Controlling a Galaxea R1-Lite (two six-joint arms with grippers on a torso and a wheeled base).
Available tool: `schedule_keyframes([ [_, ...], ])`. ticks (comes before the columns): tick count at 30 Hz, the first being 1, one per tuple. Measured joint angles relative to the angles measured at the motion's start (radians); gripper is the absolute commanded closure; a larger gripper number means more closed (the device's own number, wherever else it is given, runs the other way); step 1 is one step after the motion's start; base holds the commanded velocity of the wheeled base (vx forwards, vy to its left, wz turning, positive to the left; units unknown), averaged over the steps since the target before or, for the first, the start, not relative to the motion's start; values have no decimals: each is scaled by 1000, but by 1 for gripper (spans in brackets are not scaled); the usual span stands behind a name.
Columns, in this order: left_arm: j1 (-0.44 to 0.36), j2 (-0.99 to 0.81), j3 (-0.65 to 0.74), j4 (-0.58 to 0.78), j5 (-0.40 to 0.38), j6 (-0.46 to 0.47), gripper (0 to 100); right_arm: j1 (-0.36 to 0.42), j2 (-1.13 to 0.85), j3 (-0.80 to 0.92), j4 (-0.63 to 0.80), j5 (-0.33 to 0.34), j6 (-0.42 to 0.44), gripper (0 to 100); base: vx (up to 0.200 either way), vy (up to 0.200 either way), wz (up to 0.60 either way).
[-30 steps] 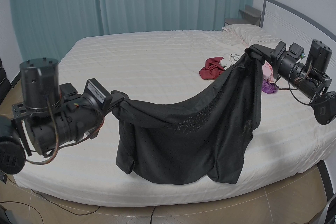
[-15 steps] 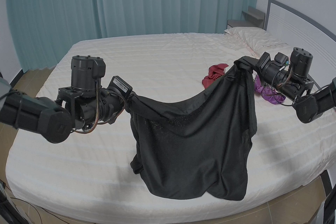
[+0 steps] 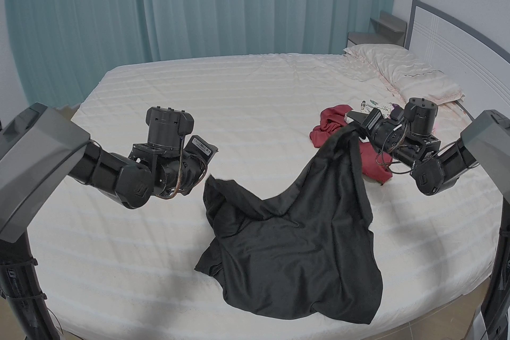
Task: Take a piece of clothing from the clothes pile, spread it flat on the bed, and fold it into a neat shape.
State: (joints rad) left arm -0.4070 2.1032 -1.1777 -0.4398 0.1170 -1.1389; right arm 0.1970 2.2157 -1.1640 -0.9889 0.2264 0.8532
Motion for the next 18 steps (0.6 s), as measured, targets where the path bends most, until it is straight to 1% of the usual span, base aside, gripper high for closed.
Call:
schedule_keyframes([
  [4, 22, 54, -50, 1, 17, 1, 0, 7, 56, -25, 1, -51, -27, 0, 0, 0, 0],
  [7, 52, 84, -74, 3, 33, 1, 0, 4, 99, -69, 8, -137, -46, 0, 0, 0, 0],
  [9, 77, 96, -80, 6, 39, 1, 0, -4, 123, -90, 27, -175, -55, 0, 0, 0, 0],
  [11, 93, 101, -78, 10, 40, 1, 0, -12, 136, -94, 47, -179, -67, 0, 0, 0, 0],
  [14, 106, 97, -55, 20, 35, 1, 0, -24, 143, -65, 68, -163, -102, 0, 0, 0, 0],
  [18, 115, 62, 24, 27, 5, 3, 0, -38, 127, 74, 77, -133, -145, 0, 0, 0, 0],
])
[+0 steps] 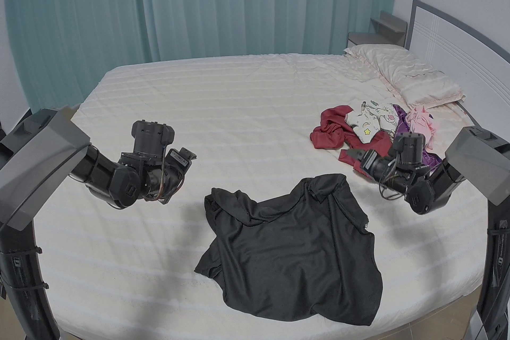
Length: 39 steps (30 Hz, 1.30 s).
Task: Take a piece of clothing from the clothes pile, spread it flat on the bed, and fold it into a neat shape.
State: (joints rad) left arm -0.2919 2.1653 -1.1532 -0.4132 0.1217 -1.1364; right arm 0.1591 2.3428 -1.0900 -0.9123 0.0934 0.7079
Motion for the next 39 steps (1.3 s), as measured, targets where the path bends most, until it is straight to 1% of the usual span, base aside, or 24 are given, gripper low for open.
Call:
schedule_keyframes([
  [6, -21, -97, 189, -6, -59, -7, 0, -8, -65, 271, -33, 26, -24, 0, 0, 0, 0],
  [11, -75, -196, 363, -45, -97, -35, 0, -8, -128, 504, -102, 46, -28, 0, 0, 0, 0],
  [15, -109, -274, 498, -112, -125, -58, 0, -5, -171, 681, -255, 83, -26, 0, 0, 0, 0],
  [17, -117, -309, 560, -146, -164, -68, 0, -4, -191, 745, -324, 102, -25, 0, 0, 0, 0],
  [20, -118, -349, 615, -174, -210, -83, 0, 1, -214, 801, -365, 127, -24, 0, 0, 0, 0],
  [22, -118, -369, 639, -179, -219, -97, 0, 10, -225, 820, -370, 133, -24, 0, 0, 0, 0],
  [27, -120, -393, 664, -181, -226, -103, 0, 17, -240, 839, -373, 135, -25, 0, 0, -200, 0],
  [33, -126, -399, 680, -180, -274, -103, 0, 18, -240, 841, -373, 135, -27, 0, 0, -200, 0],
  [39, -130, -399, 686, -179, -278, -103, 0, 16, -237, 841, -373, 135, -31, 0, 0, -200, 0],
])
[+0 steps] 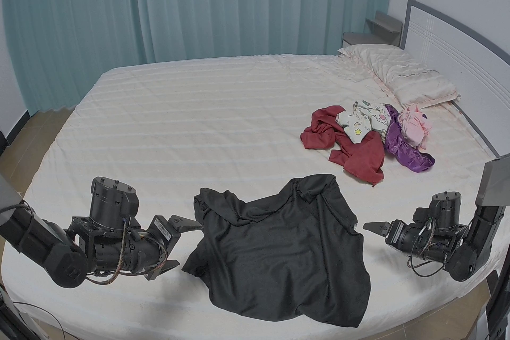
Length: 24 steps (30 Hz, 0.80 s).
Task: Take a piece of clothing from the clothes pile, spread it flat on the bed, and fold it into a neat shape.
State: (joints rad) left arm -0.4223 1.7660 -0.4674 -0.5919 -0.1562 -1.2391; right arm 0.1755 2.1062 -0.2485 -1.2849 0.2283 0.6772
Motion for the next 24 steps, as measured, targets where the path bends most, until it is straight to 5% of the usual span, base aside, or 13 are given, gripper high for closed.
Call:
schedule_keyframes([
  [10, -7, 0, 6, -2, 0, 0, 0, 1, 5, 2, 1, 23, -1, 0, 0, -20, 0],
  [24, -9, 20, 6, 1, 4, -2, 0, 31, 77, -1, -10, 35, -22, 0, -200, 0, 0],
])
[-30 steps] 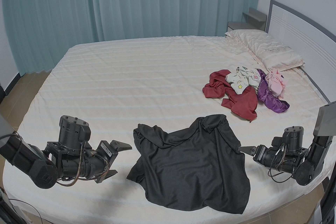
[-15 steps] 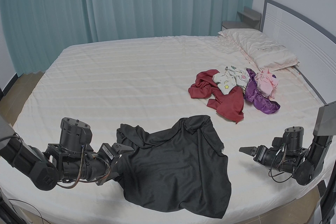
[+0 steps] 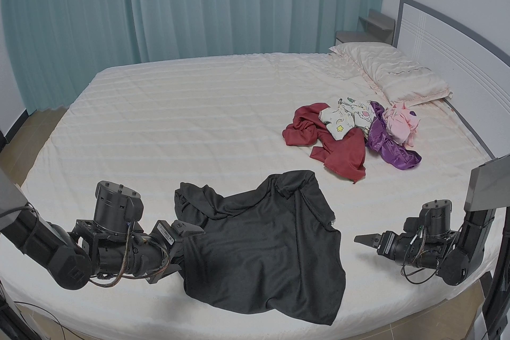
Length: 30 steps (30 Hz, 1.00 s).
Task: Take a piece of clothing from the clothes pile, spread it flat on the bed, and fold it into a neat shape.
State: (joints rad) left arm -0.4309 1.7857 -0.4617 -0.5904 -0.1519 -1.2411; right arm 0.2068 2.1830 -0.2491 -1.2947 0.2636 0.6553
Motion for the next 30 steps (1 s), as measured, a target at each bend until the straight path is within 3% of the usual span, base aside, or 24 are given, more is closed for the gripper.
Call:
schedule_keyframes([
  [3, 0, 6, 0, 0, 1, 0, 0, 8, 14, -8, -4, -1, 0, 0, -200, 0, 0],
  [14, 8, 36, -2, -9, 5, 6, 0, 18, 58, -95, -1, -8, 0, 0, 0, 0, 0],
  [30, 12, 78, -6, -11, 8, 10, 0, 49, 188, -493, 305, -28, -29, 0, 0, 0, 0],
])
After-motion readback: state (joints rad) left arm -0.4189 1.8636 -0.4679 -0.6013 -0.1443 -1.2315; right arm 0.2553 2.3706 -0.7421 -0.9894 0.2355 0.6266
